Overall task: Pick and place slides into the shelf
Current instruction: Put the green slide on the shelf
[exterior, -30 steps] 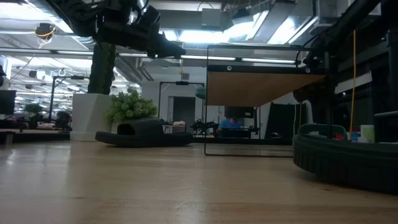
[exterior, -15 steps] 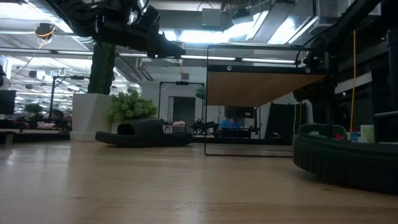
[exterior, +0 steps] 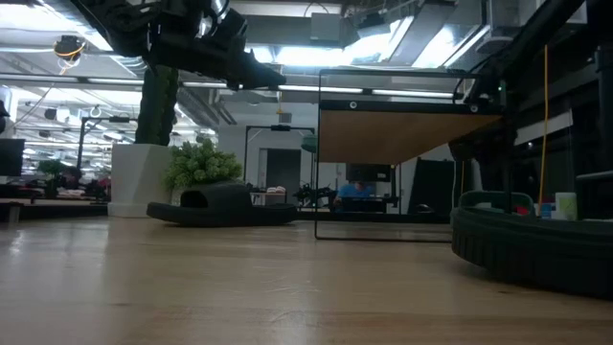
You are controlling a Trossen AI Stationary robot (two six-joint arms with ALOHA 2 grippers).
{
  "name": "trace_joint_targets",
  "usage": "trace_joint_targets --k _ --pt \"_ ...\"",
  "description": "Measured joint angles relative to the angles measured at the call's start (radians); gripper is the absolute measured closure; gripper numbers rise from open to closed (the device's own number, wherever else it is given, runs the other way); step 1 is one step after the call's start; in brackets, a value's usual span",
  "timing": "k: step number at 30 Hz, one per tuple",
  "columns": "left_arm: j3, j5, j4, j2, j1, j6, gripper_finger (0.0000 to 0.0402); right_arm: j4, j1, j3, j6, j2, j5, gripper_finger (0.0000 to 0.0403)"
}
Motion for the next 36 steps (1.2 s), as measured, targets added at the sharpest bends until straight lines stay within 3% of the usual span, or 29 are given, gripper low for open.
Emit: trace_joint_targets --k 13,31,36 --pt "0.0 0.0 0.0 0.0 0.0 0.0 0.0401 0.027 0.041 0.002 -0.008 0.062 -0.005 0.0226" --pt "0.0 0.0 0.0 0.0 0.0 0.0 0.0401 -0.09 0.042 0.023 -0.055 0.064 -0.088 0.0226" --pt "0.0 0.0 0.0 0.0 0.0 0.003 0.0401 -0.107 0.042 0.023 -0.064 0.064 -0.088 0.0256"
